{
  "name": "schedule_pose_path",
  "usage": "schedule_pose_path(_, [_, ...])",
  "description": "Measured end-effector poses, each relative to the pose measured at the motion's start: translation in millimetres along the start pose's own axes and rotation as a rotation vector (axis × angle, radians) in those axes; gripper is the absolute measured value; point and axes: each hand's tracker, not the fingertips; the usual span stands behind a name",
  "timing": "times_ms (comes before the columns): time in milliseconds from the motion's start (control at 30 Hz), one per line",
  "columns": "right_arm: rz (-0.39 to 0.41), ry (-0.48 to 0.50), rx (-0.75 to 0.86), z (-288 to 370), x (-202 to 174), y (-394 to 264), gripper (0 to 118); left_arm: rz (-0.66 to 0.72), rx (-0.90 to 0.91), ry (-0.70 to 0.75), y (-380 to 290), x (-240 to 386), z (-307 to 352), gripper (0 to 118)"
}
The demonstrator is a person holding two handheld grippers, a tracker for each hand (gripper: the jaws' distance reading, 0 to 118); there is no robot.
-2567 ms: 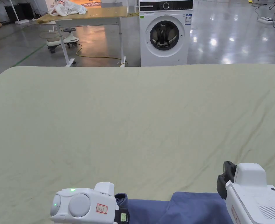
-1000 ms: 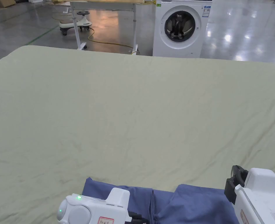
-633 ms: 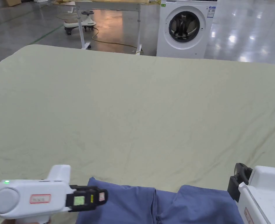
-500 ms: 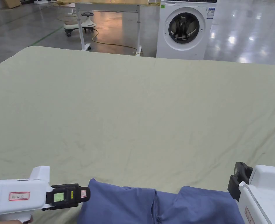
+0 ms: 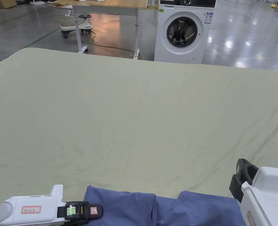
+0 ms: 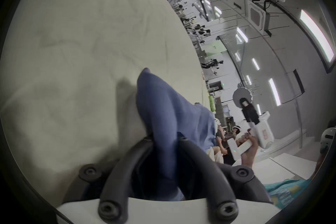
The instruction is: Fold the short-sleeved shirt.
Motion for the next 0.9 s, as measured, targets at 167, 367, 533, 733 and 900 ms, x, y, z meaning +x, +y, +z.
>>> schedule_pose_path(167, [0.008, -0.008, 0.049, 1.8, -0.6, 4.2, 0, -0.057, 0.026, 0.016, 2.4, 19.5, 11.9, 10])
schedule_pose_path(367, [0.010, -0.009, 0.054, 0.1, -1.2, 7.9, 0, -0.154, 0.072, 0.093, 18.1, 69.7, 43.9, 8])
schedule_pose_path(533, [0.006, -0.003, 0.049, -1.7, -0.4, 6.7, 0, -0.240, 0.098, 0.308, 42.0, 113.1, 95.6, 8])
schedule_pose_path(733, [0.008, 0.006, 0.041, -2.7, 0.4, 4.9, 0, -0.318, 0.123, 0.602, 46.2, 165.0, 132.6, 8])
schedule_pose_path(900, [0.003, 0.014, 0.036, -2.5, 0.5, 2.6, 0, -0.379, 0.096, 0.660, 40.9, 184.6, 117.3, 8])
